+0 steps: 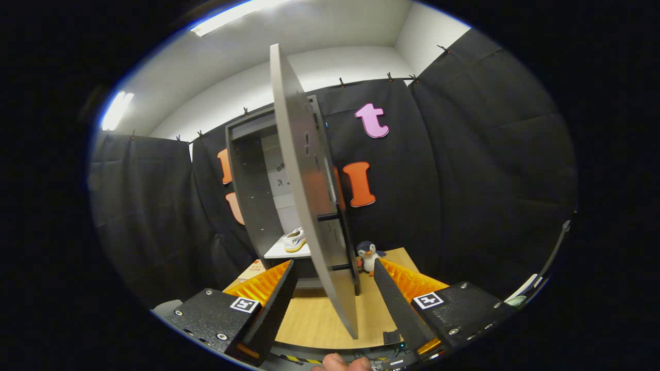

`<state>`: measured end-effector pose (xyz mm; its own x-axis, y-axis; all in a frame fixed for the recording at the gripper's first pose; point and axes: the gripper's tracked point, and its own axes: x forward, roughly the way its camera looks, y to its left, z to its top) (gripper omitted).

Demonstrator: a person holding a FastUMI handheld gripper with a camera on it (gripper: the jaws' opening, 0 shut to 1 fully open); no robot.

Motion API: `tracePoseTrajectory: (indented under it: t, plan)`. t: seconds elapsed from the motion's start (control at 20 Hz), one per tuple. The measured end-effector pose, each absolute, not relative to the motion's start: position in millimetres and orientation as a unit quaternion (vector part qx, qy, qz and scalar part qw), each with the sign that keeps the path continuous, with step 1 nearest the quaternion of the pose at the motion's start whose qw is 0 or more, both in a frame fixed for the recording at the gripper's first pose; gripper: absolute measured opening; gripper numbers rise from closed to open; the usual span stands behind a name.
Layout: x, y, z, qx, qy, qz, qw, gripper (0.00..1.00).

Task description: Open the shoe cabinet door, grab the shoes and put them into the shoe cabinet, then close the shoe cabinet door.

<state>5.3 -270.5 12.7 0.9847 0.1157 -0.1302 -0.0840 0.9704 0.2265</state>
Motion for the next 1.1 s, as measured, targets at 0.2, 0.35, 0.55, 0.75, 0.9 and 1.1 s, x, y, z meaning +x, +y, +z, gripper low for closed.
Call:
tracePoseTrajectory:
  t: [0.2, 0.35, 0.55, 0.75, 0.9, 1.1]
  plan:
    - [30, -290, 13, 0.099, 0.068, 0.045, 0.992, 0.94]
    - [49, -289, 10, 0.092, 0.072, 0.048, 0.992, 0.94]
    - [64, -273, 0, 0.085, 0.085, 0.057, 0.991, 0.94]
    - [69, -271, 2, 0.061, 0.081, 0.034, 0.994, 0.93]
    - [66, -266, 3, 0.054, 0.082, 0.021, 0.995, 0.93]
    - [66, -255, 4, 0.060, 0.086, 0.019, 0.994, 0.92]
